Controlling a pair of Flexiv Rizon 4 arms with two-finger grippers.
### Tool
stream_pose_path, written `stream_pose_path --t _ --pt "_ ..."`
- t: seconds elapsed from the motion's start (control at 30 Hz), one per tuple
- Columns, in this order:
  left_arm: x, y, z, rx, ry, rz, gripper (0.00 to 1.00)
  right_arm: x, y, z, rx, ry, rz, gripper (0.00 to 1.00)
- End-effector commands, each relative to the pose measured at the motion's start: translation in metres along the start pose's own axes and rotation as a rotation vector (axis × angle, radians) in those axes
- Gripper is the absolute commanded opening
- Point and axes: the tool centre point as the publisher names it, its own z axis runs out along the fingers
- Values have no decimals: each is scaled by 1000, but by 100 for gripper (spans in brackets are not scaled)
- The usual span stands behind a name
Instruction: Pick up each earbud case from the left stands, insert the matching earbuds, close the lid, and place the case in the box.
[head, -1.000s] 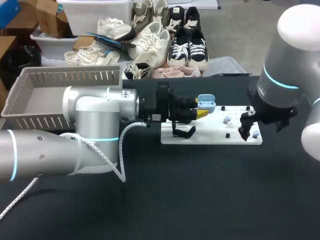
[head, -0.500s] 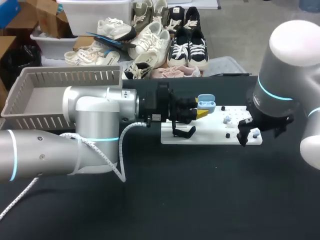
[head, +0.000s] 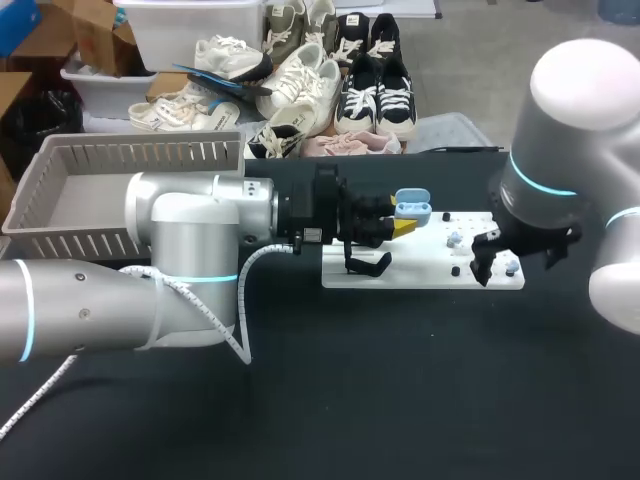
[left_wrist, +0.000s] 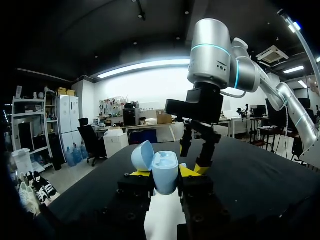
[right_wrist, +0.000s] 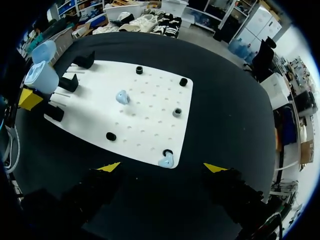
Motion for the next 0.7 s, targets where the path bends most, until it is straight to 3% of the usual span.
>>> stream_pose_path --t 0.03,0.1,0.37,0.6,0.7 --pt "0 -2 0 -7 0 1 0 -3 3 0 12 14 8 100" --pt "0 -2 0 -7 0 1 0 -3 3 -1 15 19 7 100" --pt "0 -2 0 -7 0 1 0 -3 1 1 28 36 -9 84" --pt "0 -2 0 -7 0 1 0 -3 -2 2 32 43 -10 63" --pt "0 -2 0 -7 0 1 0 -3 -3 4 27 44 -14 60"
